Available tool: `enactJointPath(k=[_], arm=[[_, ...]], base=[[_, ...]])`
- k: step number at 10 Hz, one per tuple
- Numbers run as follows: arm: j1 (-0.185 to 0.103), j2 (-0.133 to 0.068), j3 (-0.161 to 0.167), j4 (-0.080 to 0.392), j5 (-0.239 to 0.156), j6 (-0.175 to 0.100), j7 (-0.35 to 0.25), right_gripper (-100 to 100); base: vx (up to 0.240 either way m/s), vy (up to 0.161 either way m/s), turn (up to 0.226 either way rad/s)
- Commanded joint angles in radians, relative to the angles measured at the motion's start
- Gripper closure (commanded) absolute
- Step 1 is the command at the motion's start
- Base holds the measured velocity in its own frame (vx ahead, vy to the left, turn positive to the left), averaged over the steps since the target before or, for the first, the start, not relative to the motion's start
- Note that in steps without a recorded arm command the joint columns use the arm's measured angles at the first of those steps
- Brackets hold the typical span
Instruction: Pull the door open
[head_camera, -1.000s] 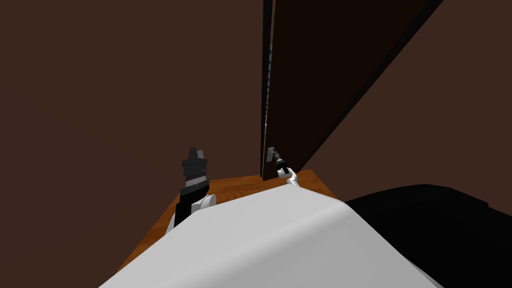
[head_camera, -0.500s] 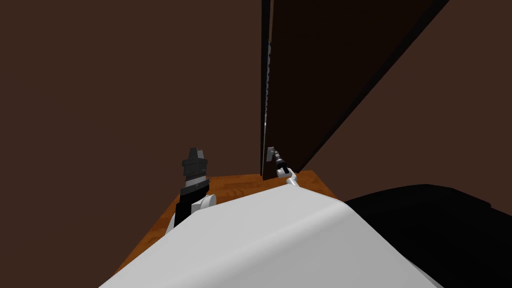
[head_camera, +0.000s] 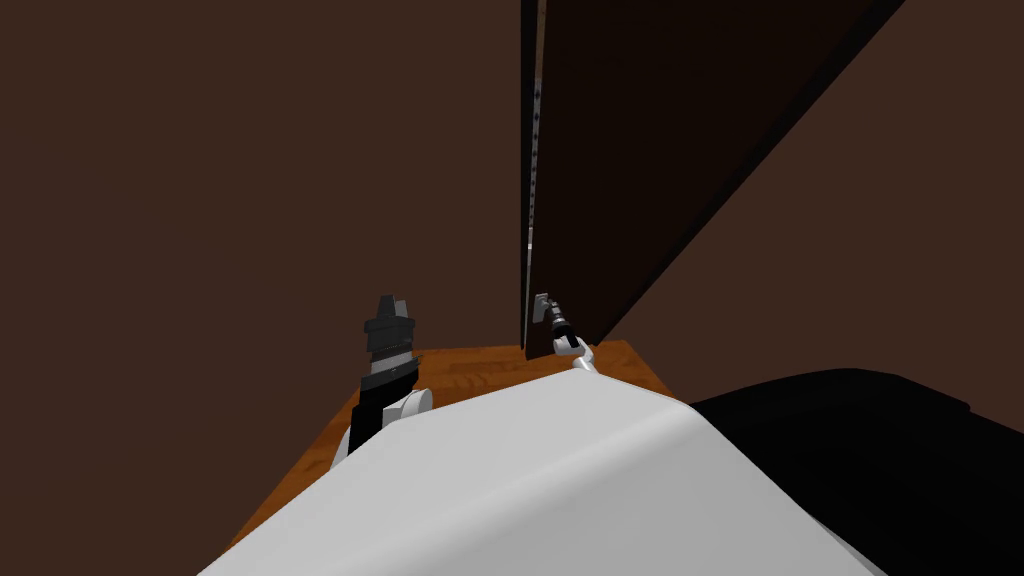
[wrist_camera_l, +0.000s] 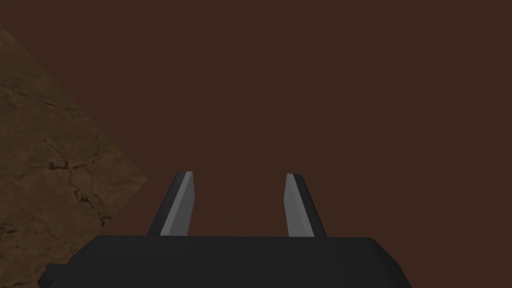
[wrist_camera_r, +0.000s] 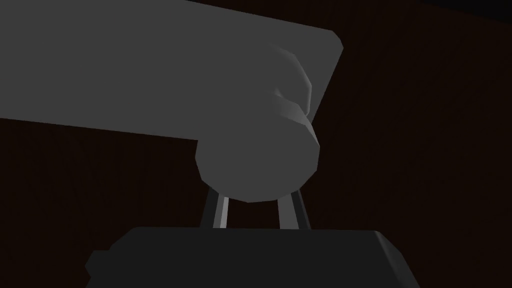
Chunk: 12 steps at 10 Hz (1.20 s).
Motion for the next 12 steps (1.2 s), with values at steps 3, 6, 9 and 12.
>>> enactJointPath(k=[3, 6, 9, 12], arm=[[-0.028, 0.015, 0.035, 0.03, -0.042, -0.023, -0.051, 100], [-0.03, 0.014, 0.043, 0.03, -0.081, -0.023, -0.092, 100], [-0.031, 0.013, 0.051, 0.031, -0.121, -0.023, -0.133, 100], [-0.033, 0.013, 0.058, 0.032, -0.16, -0.023, -0.173, 100]], base=[[-0.032, -0.016, 0.033], [-0.028, -0.017, 0.035], [-0.049, -0.036, 0.05], [-0.024, -0.013, 0.035]])
